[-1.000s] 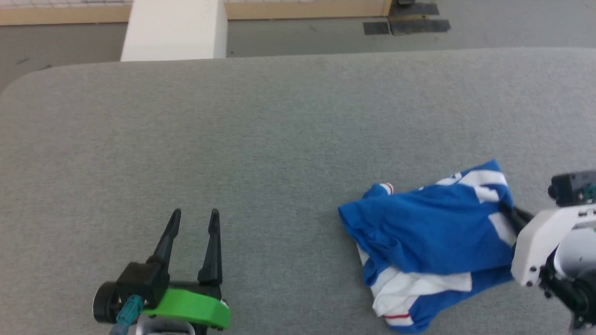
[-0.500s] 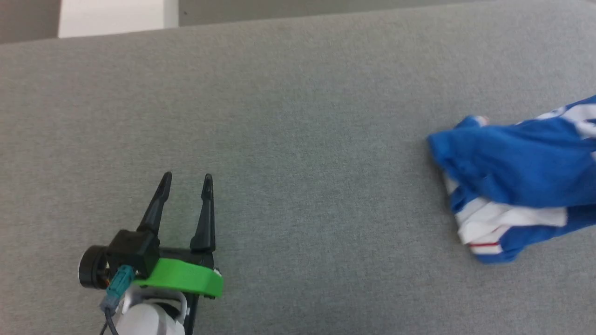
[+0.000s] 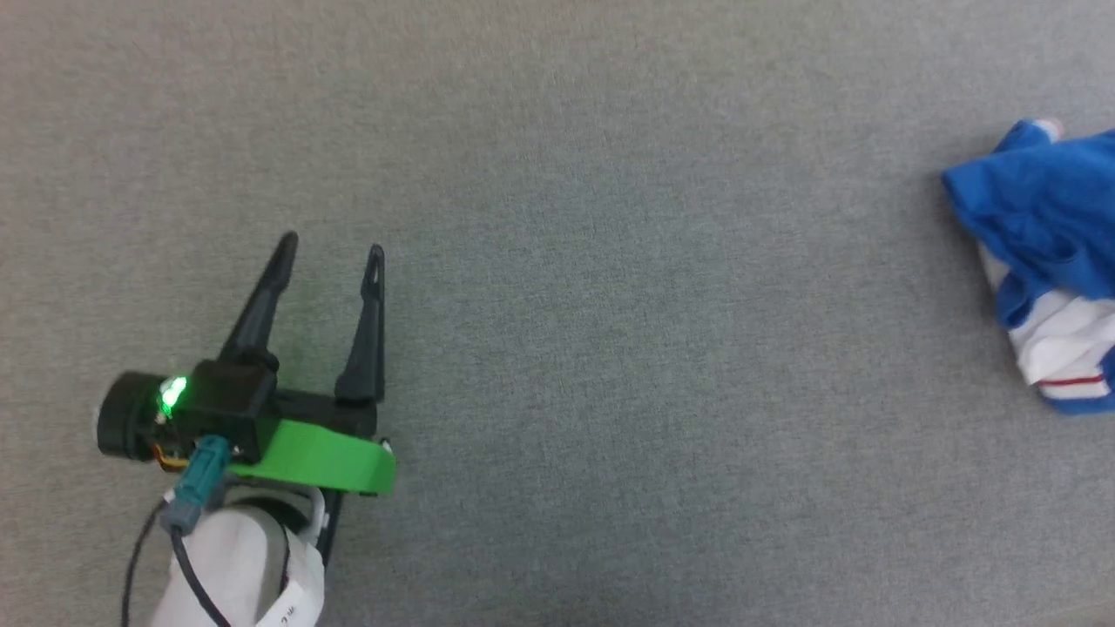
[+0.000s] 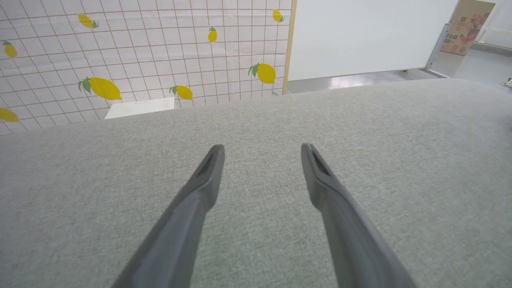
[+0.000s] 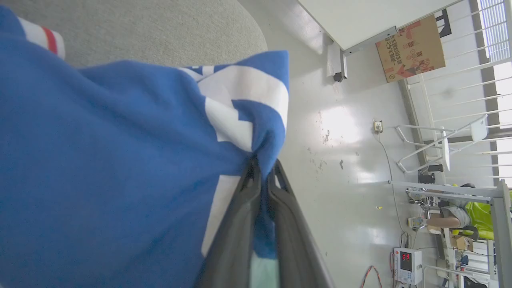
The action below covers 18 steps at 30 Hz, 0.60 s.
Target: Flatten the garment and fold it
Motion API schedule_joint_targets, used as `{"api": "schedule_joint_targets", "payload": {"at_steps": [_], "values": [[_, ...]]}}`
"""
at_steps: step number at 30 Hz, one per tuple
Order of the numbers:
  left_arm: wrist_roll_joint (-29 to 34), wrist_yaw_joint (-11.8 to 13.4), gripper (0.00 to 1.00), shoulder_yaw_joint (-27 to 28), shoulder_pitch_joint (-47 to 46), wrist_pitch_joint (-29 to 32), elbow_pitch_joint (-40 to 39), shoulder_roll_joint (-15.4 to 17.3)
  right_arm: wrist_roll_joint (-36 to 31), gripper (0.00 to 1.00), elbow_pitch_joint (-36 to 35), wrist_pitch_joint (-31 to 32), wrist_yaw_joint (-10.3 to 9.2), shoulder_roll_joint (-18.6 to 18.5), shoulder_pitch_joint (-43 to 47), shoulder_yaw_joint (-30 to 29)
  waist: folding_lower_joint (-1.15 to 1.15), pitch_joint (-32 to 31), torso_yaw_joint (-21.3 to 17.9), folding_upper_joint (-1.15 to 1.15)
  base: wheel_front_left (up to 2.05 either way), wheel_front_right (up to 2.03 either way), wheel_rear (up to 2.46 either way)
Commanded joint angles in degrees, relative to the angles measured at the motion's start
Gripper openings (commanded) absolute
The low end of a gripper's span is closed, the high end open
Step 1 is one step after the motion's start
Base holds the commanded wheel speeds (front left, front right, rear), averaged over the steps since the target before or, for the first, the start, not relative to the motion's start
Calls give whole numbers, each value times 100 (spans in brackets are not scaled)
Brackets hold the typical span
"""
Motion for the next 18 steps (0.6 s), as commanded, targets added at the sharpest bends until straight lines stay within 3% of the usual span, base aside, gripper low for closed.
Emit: {"api": "schedule_joint_targets", "payload": {"at_steps": [1, 7, 18], "values": [[100, -11, 100, 11, -168, 47, -88, 76, -98, 0, 105, -95, -11, -57, -140, -42, -1, 290, -55, 0, 0, 0, 0], [215, 18, 100, 53, -364, 237, -494, 230, -449, 0, 711, -446, -11, -155, -422, -296, -1, 608, -33, 0, 0, 0, 0], [343, 52, 100, 51, -533, 520, -870, 398, -1002, 0, 1711, -967, -11, 30, -862, -714, -1, 1198, 14, 0, 0, 0, 0]]}}
